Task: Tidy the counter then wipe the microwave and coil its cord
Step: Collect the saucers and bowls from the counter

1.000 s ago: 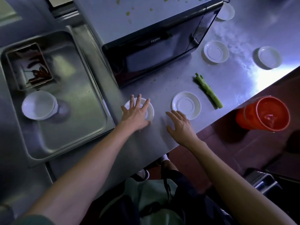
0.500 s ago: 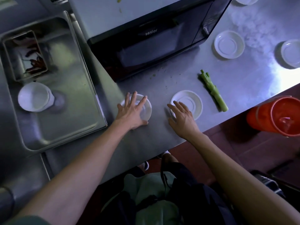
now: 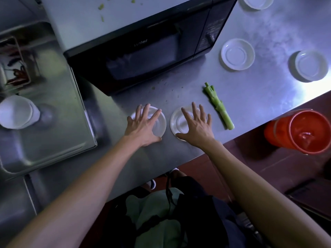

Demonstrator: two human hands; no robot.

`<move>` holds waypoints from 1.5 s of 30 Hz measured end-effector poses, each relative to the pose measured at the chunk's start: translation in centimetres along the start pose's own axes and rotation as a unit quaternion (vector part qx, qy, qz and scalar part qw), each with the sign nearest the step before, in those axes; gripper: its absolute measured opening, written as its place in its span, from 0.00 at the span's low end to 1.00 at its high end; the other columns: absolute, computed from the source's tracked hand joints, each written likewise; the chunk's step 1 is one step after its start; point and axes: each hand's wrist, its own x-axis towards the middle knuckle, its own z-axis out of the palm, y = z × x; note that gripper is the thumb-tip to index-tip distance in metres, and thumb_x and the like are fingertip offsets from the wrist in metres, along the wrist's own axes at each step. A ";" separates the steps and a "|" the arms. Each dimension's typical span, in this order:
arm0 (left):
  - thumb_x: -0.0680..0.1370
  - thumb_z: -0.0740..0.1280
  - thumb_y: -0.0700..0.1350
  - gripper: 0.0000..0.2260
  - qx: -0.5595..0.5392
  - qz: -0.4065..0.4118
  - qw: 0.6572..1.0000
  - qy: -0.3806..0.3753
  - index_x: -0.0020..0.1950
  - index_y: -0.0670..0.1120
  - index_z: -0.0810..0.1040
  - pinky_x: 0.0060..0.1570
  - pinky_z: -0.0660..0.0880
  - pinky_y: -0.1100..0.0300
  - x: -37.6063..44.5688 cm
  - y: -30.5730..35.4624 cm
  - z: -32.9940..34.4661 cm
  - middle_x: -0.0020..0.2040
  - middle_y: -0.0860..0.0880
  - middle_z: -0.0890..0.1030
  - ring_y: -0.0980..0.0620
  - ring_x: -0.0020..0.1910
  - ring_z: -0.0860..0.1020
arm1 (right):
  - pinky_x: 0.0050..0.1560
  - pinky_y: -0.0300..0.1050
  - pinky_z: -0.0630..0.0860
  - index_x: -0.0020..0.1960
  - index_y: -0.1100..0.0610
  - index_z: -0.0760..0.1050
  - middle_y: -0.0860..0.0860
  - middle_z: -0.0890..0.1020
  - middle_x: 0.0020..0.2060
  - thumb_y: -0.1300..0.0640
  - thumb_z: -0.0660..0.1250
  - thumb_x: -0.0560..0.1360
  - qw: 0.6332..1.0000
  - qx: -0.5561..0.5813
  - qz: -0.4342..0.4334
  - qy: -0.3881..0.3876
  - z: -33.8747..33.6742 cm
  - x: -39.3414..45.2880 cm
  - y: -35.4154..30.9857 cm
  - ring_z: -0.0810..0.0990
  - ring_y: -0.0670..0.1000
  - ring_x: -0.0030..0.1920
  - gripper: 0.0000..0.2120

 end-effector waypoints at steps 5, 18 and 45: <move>0.63 0.72 0.68 0.51 0.006 -0.016 1.000 -0.015 0.78 0.61 0.48 0.65 0.64 0.35 0.2 1.2 -0.2 0.78 0.48 0.46 0.42 0.77 0.46 | 0.74 0.71 0.43 0.79 0.42 0.39 0.52 0.35 0.80 0.27 0.69 0.64 0.999 -0.019 -0.024 -0.036 0.0 0.9 0.6 0.33 0.61 0.78 0.57; 0.62 0.72 0.70 0.51 0.000 -0.057 0.998 -0.007 0.77 0.61 0.47 0.65 0.65 0.36 -0.8 1.7 -0.4 0.78 0.49 0.45 0.43 0.77 0.45 | 0.71 0.70 0.57 0.78 0.43 0.46 0.55 0.46 0.79 0.30 0.71 0.60 0.994 -0.045 -0.092 -0.022 -1.1 1.9 0.7 0.45 0.66 0.78 0.56; 0.61 0.69 0.72 0.50 -0.051 -0.042 0.989 0.134 0.78 0.64 0.48 0.63 0.68 0.38 -9.3 -10.9 -6.8 0.78 0.50 0.48 0.44 0.76 0.50 | 0.70 0.65 0.60 0.79 0.42 0.46 0.52 0.45 0.79 0.25 0.66 0.61 0.991 -0.037 -0.085 0.101 -6.1 -1.4 -12.3 0.47 0.61 0.77 0.54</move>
